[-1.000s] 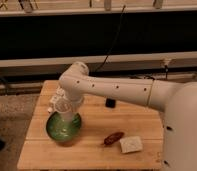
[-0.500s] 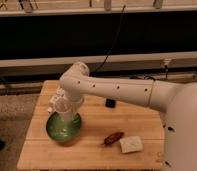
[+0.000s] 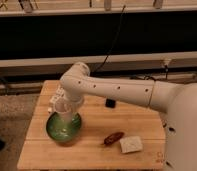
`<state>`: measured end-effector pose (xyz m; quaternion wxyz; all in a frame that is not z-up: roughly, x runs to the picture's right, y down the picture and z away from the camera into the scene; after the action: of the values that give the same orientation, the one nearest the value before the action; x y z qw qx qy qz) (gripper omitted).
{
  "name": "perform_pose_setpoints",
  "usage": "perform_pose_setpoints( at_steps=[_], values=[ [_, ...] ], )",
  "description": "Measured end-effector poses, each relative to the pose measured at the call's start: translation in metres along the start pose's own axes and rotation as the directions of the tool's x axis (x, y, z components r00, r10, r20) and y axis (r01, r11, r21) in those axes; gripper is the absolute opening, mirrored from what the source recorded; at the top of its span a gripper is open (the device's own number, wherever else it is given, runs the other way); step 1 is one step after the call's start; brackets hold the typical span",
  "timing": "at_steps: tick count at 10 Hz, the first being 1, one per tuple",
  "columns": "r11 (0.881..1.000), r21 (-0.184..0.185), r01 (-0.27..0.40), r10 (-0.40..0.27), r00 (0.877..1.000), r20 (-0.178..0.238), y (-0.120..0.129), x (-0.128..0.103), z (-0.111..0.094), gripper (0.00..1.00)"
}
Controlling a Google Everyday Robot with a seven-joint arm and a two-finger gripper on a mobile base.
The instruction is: Place the ceramic cup in the ceramic bowl
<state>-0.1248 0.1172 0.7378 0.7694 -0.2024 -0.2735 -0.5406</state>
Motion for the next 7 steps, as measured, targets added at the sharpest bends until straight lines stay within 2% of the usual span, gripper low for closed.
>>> perform_pose_setpoints(
  at_steps=[7],
  values=[
    [1.0,0.015,-0.003,0.002,1.0,0.014,-0.0009,-0.0028,0.0009,0.04]
  ],
)
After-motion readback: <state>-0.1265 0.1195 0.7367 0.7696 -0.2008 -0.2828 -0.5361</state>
